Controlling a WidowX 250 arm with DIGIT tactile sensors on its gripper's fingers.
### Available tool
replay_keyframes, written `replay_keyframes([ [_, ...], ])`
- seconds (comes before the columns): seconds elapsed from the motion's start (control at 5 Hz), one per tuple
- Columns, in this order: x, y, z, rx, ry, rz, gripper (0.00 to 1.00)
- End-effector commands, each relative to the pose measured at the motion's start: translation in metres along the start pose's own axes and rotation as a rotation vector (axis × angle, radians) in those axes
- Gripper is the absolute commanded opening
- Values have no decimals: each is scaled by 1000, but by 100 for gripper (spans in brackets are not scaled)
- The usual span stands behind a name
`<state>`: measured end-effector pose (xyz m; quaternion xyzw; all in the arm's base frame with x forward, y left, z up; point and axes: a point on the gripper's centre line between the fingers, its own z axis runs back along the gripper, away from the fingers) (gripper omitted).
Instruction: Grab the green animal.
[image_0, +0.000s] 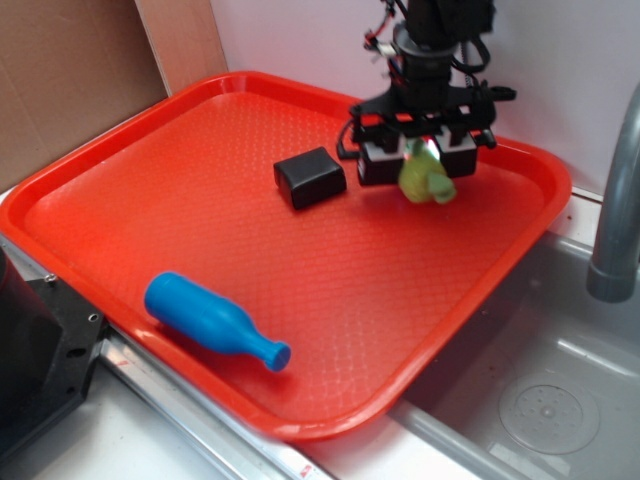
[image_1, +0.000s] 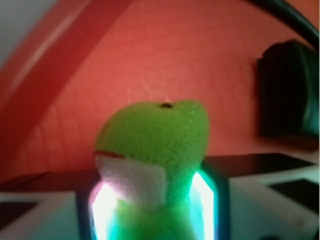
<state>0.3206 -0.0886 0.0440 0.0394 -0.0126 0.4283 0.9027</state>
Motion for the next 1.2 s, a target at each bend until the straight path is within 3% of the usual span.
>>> replay_keyframes([
  [0.0, 17, 49, 84, -156, -27, -264, 0],
  [0.2, 14, 85, 107, -151, -18, -445, 0],
  [0.4, 6, 111, 113, -194, 11, -634, 0],
  [0.6, -5, 132, 116, -216, -37, -736, 0],
  [0.8, -12, 149, 113, -233, -48, -760, 0],
  [1.0, -10, 147, 105, -199, -61, -711, 0],
])
